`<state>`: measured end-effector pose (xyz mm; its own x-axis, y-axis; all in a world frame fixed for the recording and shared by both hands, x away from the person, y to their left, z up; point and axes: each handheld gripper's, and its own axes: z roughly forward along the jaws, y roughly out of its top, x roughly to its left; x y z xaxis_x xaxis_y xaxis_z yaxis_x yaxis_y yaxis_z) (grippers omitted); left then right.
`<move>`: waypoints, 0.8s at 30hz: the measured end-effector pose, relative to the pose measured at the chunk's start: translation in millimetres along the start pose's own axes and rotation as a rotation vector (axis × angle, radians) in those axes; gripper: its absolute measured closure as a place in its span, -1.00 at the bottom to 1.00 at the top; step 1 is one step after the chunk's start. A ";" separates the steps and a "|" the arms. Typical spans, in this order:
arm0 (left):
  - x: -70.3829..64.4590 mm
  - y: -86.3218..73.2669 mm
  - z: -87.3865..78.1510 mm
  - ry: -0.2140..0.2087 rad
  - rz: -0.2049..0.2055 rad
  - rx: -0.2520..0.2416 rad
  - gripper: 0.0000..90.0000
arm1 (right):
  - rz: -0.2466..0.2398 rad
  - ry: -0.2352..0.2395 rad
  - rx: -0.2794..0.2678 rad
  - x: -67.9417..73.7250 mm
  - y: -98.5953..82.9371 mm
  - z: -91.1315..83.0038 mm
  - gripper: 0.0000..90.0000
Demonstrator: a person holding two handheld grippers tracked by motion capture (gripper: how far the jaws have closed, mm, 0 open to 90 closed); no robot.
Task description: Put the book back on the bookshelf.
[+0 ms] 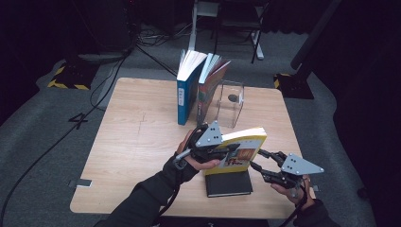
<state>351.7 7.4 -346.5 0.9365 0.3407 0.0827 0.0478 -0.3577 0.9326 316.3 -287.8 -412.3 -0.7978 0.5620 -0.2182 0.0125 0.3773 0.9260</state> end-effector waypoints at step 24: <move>40.1 9.8 -7.1 0.182 -0.055 -0.008 0.67 | 0.068 -0.029 0.147 -17.2 -31.3 5.0 -0.14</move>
<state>387.3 23.7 -331.5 0.8542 0.5116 0.0930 0.0937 -0.3274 0.9402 332.7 -305.6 -439.0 -0.7744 0.6101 -0.1678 0.1553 0.4403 0.8843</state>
